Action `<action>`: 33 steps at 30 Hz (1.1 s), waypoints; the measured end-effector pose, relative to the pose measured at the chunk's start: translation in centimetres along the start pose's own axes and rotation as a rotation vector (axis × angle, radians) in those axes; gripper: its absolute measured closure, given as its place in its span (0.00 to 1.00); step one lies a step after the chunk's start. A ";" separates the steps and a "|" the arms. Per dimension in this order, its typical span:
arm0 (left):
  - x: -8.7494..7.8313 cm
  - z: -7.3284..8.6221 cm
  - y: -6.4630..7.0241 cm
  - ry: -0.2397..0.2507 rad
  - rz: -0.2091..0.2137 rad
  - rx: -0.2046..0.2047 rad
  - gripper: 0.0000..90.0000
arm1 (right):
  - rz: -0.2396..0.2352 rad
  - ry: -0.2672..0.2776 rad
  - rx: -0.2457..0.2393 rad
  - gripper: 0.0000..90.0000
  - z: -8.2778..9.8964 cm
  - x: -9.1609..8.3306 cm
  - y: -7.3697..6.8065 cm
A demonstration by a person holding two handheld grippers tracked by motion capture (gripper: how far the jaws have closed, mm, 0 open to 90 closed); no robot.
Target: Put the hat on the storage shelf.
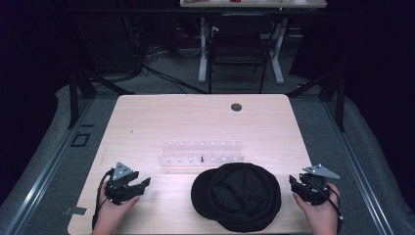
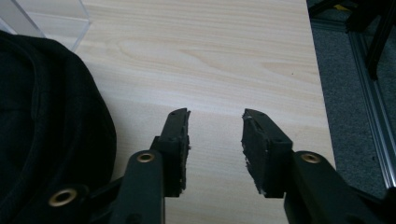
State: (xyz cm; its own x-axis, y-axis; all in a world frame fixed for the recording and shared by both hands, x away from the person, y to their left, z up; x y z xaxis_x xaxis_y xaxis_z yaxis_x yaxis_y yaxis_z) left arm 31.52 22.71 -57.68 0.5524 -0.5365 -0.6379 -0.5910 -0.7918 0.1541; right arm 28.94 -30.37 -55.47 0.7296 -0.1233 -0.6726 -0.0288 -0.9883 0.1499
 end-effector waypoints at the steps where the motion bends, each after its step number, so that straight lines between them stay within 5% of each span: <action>1: -0.1 0.0 0.0 -0.003 -0.008 0.002 0.50 | 0.006 -0.007 -0.010 0.73 0.0 0.0 -0.1; 5: -0.5 -0.3 -0.2 0.018 -0.013 -0.028 0.52 | -0.025 -0.016 -0.006 0.75 -0.2 -0.2 -0.5; 9: -0.8 -0.2 -0.3 0.018 0.007 -0.039 0.54 | -0.100 -0.112 0.013 0.70 -0.2 -0.4 -0.8; 15: -1.0 0.0 -0.3 0.017 0.005 -0.040 0.54 | -0.093 -0.166 -0.020 0.71 0.1 -1.0 -1.1; 22: -0.8 0.0 -0.1 0.008 0.015 -0.028 0.54 | -0.090 -0.162 0.014 0.71 -0.3 -1.2 -0.7; 28: -0.6 0.1 -0.3 0.019 0.017 -0.046 0.54 | -0.083 -0.102 0.103 0.69 0.0 -0.6 -0.5; 33: -0.7 0.1 -0.4 0.024 0.016 -0.056 0.54 | -0.079 -0.120 0.085 0.69 0.7 -0.3 -0.7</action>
State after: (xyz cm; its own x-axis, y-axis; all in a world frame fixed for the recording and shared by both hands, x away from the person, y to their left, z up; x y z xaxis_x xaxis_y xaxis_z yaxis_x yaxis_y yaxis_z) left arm 31.27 23.43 -57.40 0.5575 -0.5556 -0.6169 -0.5663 -0.7978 0.2067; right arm 28.28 -29.70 -55.93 0.6455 -0.0499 -0.7621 -0.0360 -0.9987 0.0349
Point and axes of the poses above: each handheld gripper's, and its own axes: x roughly forward along the jaws, z roughly out of its underside, y roughly to its right, the point moved 4 cm from there along x, roughly forward along the jaws, and after that the axes turned 11 degrees about z, right-handed, at the moved point
